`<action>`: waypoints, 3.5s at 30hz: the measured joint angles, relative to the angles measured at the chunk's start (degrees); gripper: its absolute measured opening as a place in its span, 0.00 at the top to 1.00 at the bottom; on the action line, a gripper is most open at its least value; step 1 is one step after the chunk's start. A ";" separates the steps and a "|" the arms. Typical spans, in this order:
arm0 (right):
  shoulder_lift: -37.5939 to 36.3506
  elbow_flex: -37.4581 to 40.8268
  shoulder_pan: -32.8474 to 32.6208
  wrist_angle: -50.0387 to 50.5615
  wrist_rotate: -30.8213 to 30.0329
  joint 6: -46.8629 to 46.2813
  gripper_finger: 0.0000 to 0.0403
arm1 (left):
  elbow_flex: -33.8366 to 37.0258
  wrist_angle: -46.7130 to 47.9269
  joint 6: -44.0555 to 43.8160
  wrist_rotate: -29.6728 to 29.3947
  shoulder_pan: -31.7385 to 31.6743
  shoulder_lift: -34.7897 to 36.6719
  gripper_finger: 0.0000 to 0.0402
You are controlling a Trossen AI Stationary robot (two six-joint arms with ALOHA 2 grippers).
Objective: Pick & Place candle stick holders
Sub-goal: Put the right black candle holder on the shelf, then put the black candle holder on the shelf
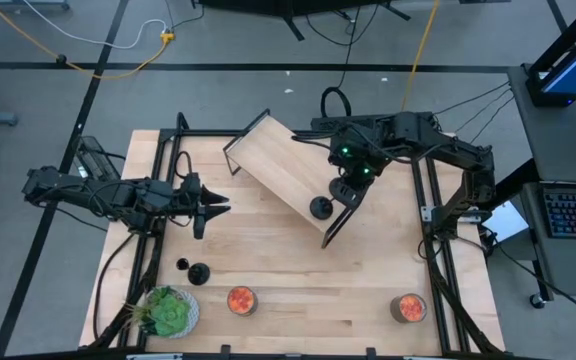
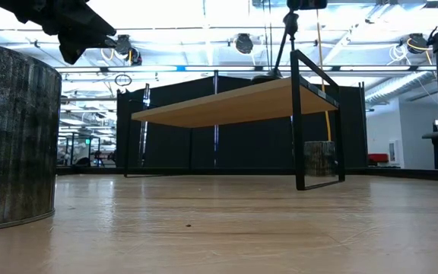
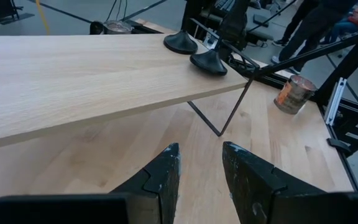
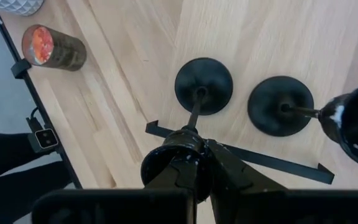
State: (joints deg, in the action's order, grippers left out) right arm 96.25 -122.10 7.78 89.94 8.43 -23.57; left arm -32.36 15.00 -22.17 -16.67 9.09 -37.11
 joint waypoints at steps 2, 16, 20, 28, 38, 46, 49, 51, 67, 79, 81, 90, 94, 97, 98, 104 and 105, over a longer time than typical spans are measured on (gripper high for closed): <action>0.00 0.00 0.16 -0.04 -0.02 -0.53 0.98 | 0.00 0.01 -0.01 0.01 -0.01 -0.01 0.68; -0.24 0.04 0.16 0.12 -0.93 -0.72 0.95 | 0.00 0.01 -0.07 0.01 -0.01 0.00 0.68; -0.24 0.04 0.18 0.12 -0.88 -0.52 0.96 | 0.00 0.01 -0.18 0.01 0.00 0.00 0.68; -0.24 0.07 0.16 0.07 -0.88 -0.59 0.84 | 0.00 0.01 -0.18 0.01 0.01 0.01 0.68; -0.24 0.09 0.16 0.05 -0.77 -0.77 0.80 | 0.00 0.01 -0.16 0.01 -0.01 0.01 0.68; -1.16 0.11 0.16 -0.10 -0.68 -0.79 0.80 | 0.00 -0.02 -0.14 0.01 0.01 -0.01 0.68; -2.00 0.11 0.16 -0.31 -0.68 -1.22 0.80 | 0.00 -0.02 -0.12 0.01 0.00 0.01 0.68; -2.26 0.10 0.16 -1.34 -0.59 -1.23 0.79 | 0.00 -0.03 -0.02 0.01 -0.01 -0.01 0.68; -3.39 0.09 0.16 -3.82 -0.68 -1.27 0.77 | 0.00 -0.06 -0.18 0.01 0.01 -0.01 0.68; -4.30 0.04 0.15 -5.89 -0.73 -1.40 0.77 | 0.00 -0.06 -0.43 0.01 0.01 -0.01 0.68; -4.68 0.04 0.16 -6.32 -0.71 -1.40 0.77 | 0.00 -0.06 -0.44 0.01 0.01 -0.01 0.68; -10.58 0.04 -4.28 -8.26 -8.94 0.13 0.81 | 0.00 -0.06 -0.62 0.07 -0.01 0.01 0.68; -13.30 0.04 -8.54 -7.80 -19.44 -0.31 0.86 | 0.00 -0.01 -0.59 0.07 -0.01 0.01 0.68; -14.81 0.07 -11.66 -7.76 -24.66 -0.67 0.94 | 0.00 0.00 0.06 0.05 0.00 0.00 0.68; -15.25 0.31 -12.74 -7.92 -26.47 -0.65 0.97 | 0.00 -0.02 0.48 0.05 0.01 0.01 0.68; -19.01 6.99 -17.63 -9.00 -35.41 -3.23 0.99 | 0.00 -0.02 1.07 -1.93 0.03 -0.01 0.68; -19.94 8.70 -18.17 -9.56 -36.27 -3.75 1.00 | 0.00 -0.02 1.06 -2.35 0.03 -0.01 0.68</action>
State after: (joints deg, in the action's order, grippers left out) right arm 76.30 -113.40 -10.38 80.39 -27.84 -27.33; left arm -32.36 14.98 -21.10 -19.02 9.13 -37.12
